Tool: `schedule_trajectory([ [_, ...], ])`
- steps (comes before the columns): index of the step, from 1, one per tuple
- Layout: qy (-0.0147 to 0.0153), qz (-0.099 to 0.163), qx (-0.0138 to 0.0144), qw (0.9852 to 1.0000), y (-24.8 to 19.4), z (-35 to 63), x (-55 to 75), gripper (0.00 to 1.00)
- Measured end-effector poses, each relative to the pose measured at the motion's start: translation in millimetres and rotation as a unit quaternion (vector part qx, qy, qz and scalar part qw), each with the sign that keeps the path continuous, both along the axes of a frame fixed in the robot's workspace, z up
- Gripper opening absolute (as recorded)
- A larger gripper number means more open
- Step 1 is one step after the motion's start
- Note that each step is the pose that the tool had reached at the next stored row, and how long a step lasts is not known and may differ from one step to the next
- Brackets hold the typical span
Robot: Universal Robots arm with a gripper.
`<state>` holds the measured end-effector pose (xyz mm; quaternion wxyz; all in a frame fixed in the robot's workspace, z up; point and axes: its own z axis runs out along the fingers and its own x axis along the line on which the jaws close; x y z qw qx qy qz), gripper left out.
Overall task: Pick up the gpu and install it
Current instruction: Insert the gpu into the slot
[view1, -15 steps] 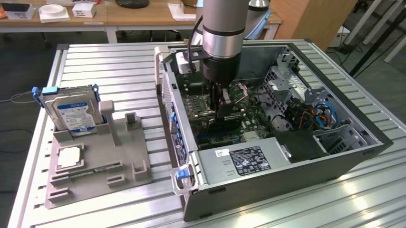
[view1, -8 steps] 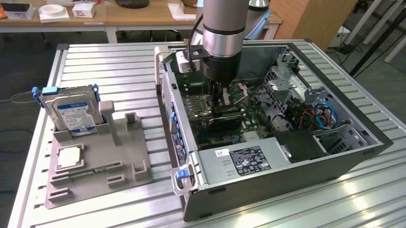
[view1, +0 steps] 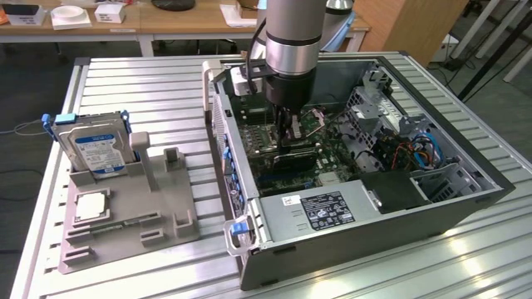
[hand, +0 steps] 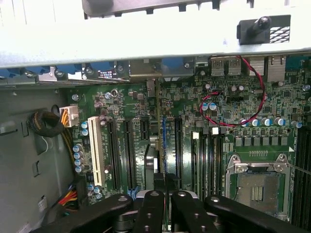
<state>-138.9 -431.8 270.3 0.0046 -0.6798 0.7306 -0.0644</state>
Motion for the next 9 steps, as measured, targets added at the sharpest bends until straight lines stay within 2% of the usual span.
schedule_trajectory([
  [9,0.0,0.0,0.0,1.0,-0.8,0.0,0.0,0.15],
])
